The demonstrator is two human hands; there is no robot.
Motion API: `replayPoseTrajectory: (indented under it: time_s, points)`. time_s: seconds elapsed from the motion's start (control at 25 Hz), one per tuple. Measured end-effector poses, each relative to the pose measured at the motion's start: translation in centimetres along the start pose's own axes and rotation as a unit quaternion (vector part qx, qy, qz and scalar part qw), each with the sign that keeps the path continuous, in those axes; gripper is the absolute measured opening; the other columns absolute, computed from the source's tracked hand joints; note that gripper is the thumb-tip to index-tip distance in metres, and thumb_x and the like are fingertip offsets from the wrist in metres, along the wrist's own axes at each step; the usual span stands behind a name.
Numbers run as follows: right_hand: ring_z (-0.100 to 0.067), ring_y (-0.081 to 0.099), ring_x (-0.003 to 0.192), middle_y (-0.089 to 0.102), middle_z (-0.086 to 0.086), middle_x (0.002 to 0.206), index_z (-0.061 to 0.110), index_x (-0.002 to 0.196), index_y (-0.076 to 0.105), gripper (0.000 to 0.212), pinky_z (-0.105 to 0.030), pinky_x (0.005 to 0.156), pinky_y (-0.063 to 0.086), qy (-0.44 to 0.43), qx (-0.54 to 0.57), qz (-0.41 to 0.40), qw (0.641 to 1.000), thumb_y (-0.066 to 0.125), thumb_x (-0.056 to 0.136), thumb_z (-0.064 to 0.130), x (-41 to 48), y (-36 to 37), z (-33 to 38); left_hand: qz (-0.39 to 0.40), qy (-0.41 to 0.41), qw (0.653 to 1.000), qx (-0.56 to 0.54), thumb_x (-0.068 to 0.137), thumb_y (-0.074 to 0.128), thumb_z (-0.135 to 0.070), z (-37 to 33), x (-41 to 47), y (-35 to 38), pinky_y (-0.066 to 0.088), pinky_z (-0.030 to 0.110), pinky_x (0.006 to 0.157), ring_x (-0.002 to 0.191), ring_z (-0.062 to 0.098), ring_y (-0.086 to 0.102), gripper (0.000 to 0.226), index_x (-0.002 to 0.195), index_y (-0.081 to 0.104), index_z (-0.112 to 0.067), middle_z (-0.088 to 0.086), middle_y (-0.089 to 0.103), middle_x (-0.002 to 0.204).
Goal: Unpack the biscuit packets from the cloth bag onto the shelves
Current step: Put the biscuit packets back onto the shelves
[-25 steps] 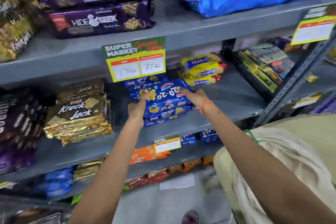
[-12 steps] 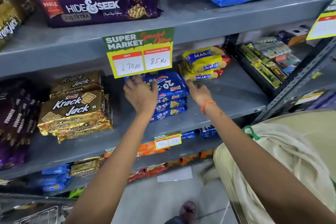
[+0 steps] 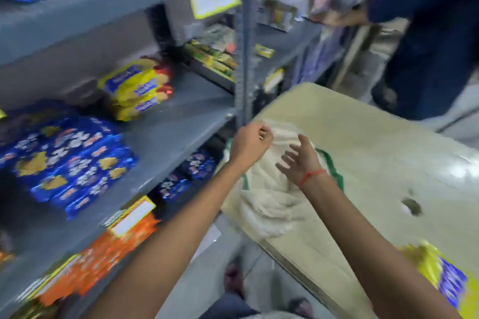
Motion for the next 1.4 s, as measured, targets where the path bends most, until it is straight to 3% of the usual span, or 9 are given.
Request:
replayPoseTrajectory:
  time_s: [0.12,0.32,0.52,0.64,0.76,0.88,1.08,1.28,1.4]
  points:
    - [-0.029,0.049,0.109,0.042,-0.015,0.12,0.008,0.124,0.039,0.055,-0.042,0.098,0.039,0.089,0.221,-0.058,0.97,0.04,0.09,0.05,-2.4,-11.2,-1.0,0.12,0.056,0.991,0.027,0.086,0.057,-0.025,-6.0,-0.5,9.1,0.054,0.032,0.079,0.091,0.024,0.067,0.02,0.091,0.069,-0.011,0.006,0.075,0.095]
    - [-0.041,0.012,0.144,0.008,-0.029,0.154,-0.007,0.144,0.011,0.081,-0.048,0.118,0.017,0.1,0.41,-0.128,0.898,0.033,0.094,0.053,-8.7,-22.6,-3.4,0.322,0.142,0.935,0.036,0.081,0.069,-0.036,-14.2,-3.9,23.0,0.049,0.027,0.08,0.095,0.021,0.067,0.032,0.102,0.069,-0.011,0.008,0.073,0.101]
    - [-0.046,0.014,0.142,0.001,-0.032,0.154,-0.011,0.144,-0.002,0.096,-0.049,0.118,0.019,0.121,0.546,-0.124,0.82,0.043,0.09,0.055,-12.7,-26.8,-9.3,0.526,0.221,0.803,0.172,0.052,0.06,-0.081,-19.2,-8.5,33.8,0.042,0.032,0.08,0.094,0.024,0.061,0.073,0.084,0.056,-0.015,0.007,0.065,0.095]
    - [-0.048,0.016,0.141,0.001,-0.028,0.156,-0.01,0.144,-0.002,0.1,-0.05,0.117,0.022,0.149,0.574,-0.142,0.792,0.048,0.087,0.056,-13.6,-27.3,-12.3,0.591,0.238,0.7,0.323,0.065,0.055,-0.081,-19.4,-10.6,36.7,0.038,0.029,0.068,0.073,0.016,0.054,0.063,0.069,0.051,-0.018,-0.002,0.056,0.077]
    - [-0.042,0.025,0.14,0.021,-0.027,0.152,-0.006,0.143,0.021,0.092,-0.047,0.115,0.027,0.146,0.556,-0.174,0.799,0.052,0.084,0.058,-13.9,-26.9,-13.6,0.646,0.189,0.649,0.354,0.059,0.061,-0.08,-18.0,-11.5,38.1,0.051,0.03,0.085,0.089,0.013,0.062,0.066,0.089,0.062,-0.022,-0.004,0.066,0.099]
    - [-0.029,0.056,0.104,0.058,-0.017,0.108,0.007,0.109,0.055,0.052,-0.043,0.096,0.045,0.081,0.504,-0.256,0.821,0.058,0.083,0.052,-13.7,-27.0,-14.3,0.659,0.152,0.66,0.327,0.057,0.065,-0.078,-17.1,-11.5,38.1,0.05,0.038,0.097,0.106,0.019,0.062,0.077,0.109,0.063,-0.02,-0.003,0.067,0.112]
    - [-0.027,0.066,0.098,0.069,-0.008,0.105,0.013,0.109,0.062,0.087,-0.048,0.094,0.052,-0.036,0.435,-0.399,0.807,0.079,0.041,0.063,-12.6,-29.1,-13.6,0.67,0.099,0.683,0.273,0.056,0.067,-0.076,-16.1,-11.5,37.2,0.047,0.042,0.098,0.114,0.023,0.059,0.086,0.12,0.058,-0.019,0.0,0.064,0.123]
    - [-0.026,0.066,0.088,0.067,-0.01,0.099,0.009,0.101,0.059,0.05,-0.037,0.073,0.057,-0.019,0.404,-0.424,0.81,0.074,0.071,0.046,-12.5,-29.4,-12.8,0.659,0.042,0.724,0.199,0.056,0.068,-0.073,-14.9,-9.9,33.8,0.04,0.053,0.105,0.125,0.027,0.05,0.093,0.129,0.052,-0.018,0.001,0.054,0.135]
    - [-0.027,0.068,0.091,0.069,-0.011,0.104,0.004,0.11,0.061,0.071,-0.032,0.067,0.055,-0.027,0.36,-0.422,0.831,0.077,0.06,0.054,-11.6,-28.3,-11.8,0.635,-0.001,0.76,0.142,0.052,0.073,-0.07,-13.6,-7.6,30.6,0.049,0.046,0.098,0.114,0.023,0.059,0.09,0.124,0.056,-0.02,0.0,0.061,0.128]
Point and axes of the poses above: each hand's wrist, its own x-axis towards the middle knuckle, its own y-axis out of the palm, z = x × y, the point moved 3 cm from there along x, towards the middle knuckle
